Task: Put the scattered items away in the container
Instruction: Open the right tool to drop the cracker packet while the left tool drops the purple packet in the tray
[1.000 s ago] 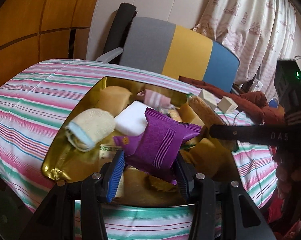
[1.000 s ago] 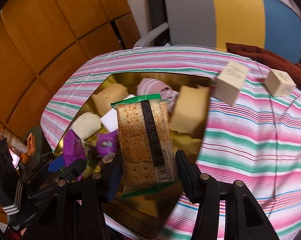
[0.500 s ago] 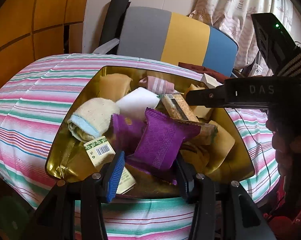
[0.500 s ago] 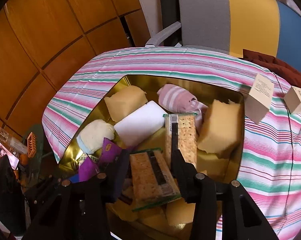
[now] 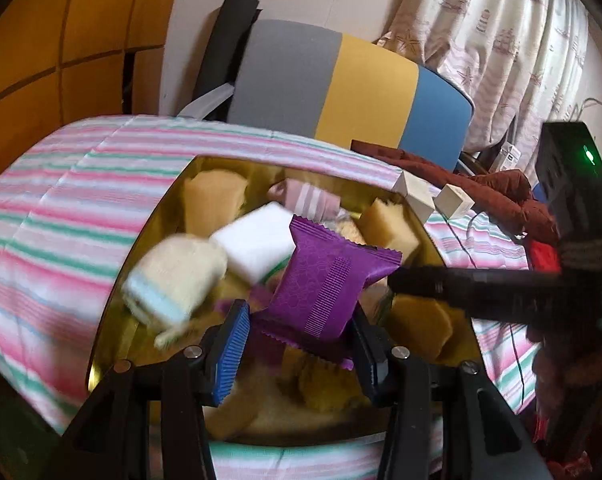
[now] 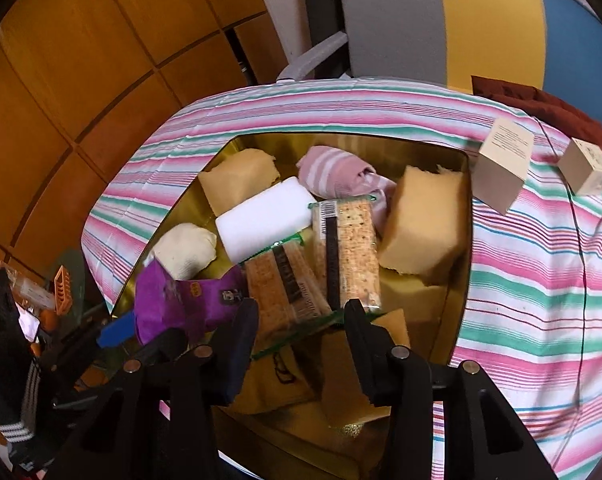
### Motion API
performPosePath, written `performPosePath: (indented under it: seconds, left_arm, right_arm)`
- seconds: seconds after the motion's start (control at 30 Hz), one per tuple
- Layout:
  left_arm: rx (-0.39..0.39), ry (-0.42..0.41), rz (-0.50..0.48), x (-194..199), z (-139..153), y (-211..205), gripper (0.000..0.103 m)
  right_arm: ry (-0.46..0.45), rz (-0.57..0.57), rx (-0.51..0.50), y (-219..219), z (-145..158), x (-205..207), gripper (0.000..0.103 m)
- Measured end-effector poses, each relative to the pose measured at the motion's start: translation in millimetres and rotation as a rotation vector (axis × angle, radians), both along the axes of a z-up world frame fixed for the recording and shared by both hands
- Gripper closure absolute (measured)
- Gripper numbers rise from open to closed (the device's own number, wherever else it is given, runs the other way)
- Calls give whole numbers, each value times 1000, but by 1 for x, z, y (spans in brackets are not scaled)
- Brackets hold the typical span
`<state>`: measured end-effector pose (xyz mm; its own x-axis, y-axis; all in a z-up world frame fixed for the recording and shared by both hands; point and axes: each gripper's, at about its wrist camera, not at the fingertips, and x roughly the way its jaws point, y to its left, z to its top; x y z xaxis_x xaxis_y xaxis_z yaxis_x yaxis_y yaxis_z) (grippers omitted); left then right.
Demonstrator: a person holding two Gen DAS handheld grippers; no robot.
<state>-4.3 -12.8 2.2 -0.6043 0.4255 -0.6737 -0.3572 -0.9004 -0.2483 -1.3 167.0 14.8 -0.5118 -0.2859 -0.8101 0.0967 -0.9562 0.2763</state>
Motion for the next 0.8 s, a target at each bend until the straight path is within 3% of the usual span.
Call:
performPosePath:
  seconds: [0.2, 0.33, 0.63, 0.8]
  left_arm:
    - [-23, -29, -12, -39, 4, 18, 54]
    - [-94, -86, 12, -56, -5, 23, 53]
    - [-9, -141, 96, -43, -14, -9, 48]
    - [17, -107, 180, -32, -9, -29, 47]
  right_arm:
    - [11, -29, -7, 12, 5, 3, 57]
    - [9, -37, -12, 18, 5, 5, 57]
    - [-6, -32, -30, 17, -1, 4, 57]
    - [7, 8, -13, 4, 1, 6, 57]
